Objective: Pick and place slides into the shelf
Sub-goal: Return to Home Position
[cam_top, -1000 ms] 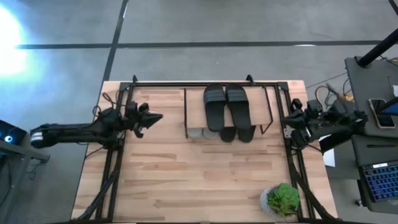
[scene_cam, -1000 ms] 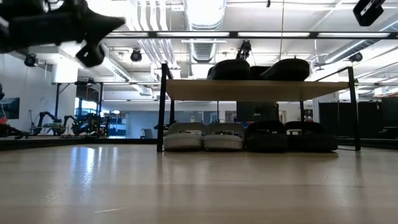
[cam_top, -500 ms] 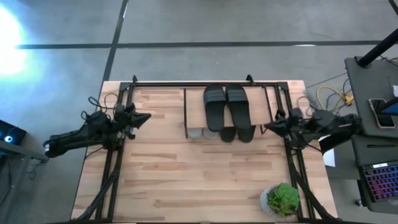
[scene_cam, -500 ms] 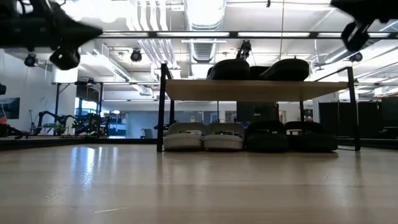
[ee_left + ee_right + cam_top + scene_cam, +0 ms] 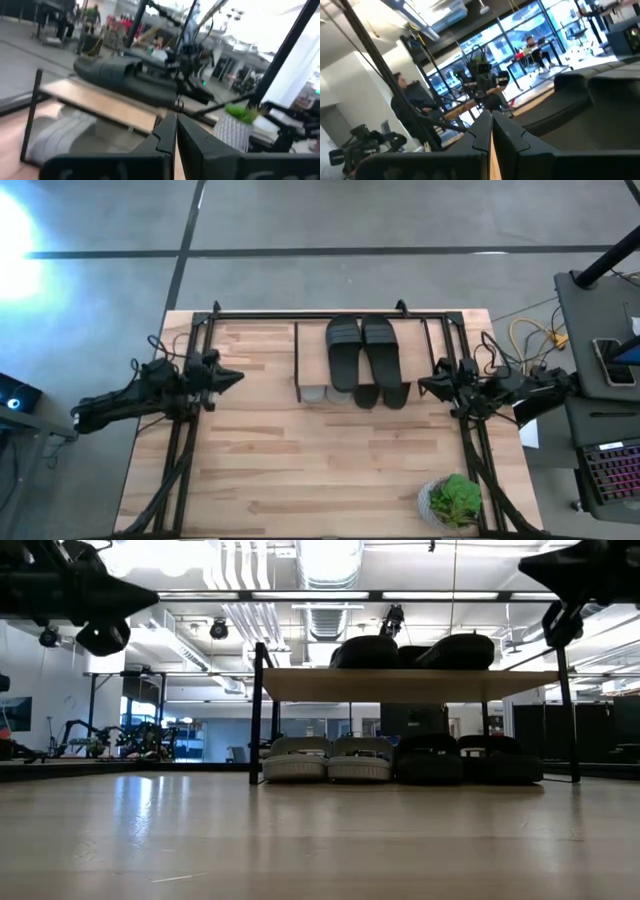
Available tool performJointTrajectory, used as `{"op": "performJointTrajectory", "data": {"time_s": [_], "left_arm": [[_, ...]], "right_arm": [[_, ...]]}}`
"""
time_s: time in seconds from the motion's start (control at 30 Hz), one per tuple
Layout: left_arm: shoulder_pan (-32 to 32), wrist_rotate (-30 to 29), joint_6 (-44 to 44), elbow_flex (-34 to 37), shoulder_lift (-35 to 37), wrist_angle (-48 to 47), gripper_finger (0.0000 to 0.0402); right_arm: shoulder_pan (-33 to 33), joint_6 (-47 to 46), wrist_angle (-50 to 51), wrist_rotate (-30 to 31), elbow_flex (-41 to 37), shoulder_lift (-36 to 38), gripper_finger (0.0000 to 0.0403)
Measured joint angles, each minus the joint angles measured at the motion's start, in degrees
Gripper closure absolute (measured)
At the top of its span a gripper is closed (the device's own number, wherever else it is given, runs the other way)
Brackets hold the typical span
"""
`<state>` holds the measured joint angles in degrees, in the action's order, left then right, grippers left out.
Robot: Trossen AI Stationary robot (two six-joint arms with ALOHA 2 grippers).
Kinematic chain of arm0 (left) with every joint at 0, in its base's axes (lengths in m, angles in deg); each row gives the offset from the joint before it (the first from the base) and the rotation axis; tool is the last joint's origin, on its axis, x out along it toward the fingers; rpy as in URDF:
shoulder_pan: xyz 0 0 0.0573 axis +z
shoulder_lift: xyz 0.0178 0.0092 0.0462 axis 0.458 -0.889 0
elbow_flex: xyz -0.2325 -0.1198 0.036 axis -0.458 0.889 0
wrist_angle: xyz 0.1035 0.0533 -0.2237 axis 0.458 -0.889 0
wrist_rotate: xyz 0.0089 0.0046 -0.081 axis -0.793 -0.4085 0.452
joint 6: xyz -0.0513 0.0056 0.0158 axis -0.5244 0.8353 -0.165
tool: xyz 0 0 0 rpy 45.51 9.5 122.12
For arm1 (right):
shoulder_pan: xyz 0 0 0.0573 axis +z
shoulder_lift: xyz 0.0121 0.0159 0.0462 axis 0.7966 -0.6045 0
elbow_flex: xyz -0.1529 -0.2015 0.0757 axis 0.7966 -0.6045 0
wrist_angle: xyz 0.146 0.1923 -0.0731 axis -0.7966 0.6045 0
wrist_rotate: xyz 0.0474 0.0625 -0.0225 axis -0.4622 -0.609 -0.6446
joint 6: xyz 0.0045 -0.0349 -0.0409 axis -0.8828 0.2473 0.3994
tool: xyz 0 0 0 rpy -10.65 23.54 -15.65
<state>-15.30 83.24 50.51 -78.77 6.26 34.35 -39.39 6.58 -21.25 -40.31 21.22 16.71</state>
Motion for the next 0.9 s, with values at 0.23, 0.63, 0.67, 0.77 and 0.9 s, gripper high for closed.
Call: {"op": "performJointTrajectory", "data": {"time_s": [0.23, 0.63, 0.67, 0.77, 0.9], "left_arm": [[0.0, 5.9, -1.0, 1.8, 0.0, 0.9, 0.0402], [0.1, -7.6, -8.4, 4.4, -0.2, 10.8, 0.0402], [0.1, -8.7, -8.3, 4.3, -0.2, 12.0, 0.0402], [0.0, -12.3, -8.1, 4.4, -0.2, 11.8, 0.0402], [0.0, -15.3, -7.7, 4.4, -0.6, 11.7, 0.0402]], "right_arm": [[-0.5, -0.1, -8.3, -8.7, -4.2, 0.0, 0.0394], [-0.8, 16.3, -5.5, -9.9, 0.0, -0.3, 0.0394], [-0.8, 17.7, -2.7, -8.6, 3.0, -0.2, 0.0394], [-0.8, 14.4, 12.5, -11.0, 12.4, -0.1, 0.0394], [-0.5, 15.6, 19.5, -23.4, 18.6, -0.1, 0.0394]]}}
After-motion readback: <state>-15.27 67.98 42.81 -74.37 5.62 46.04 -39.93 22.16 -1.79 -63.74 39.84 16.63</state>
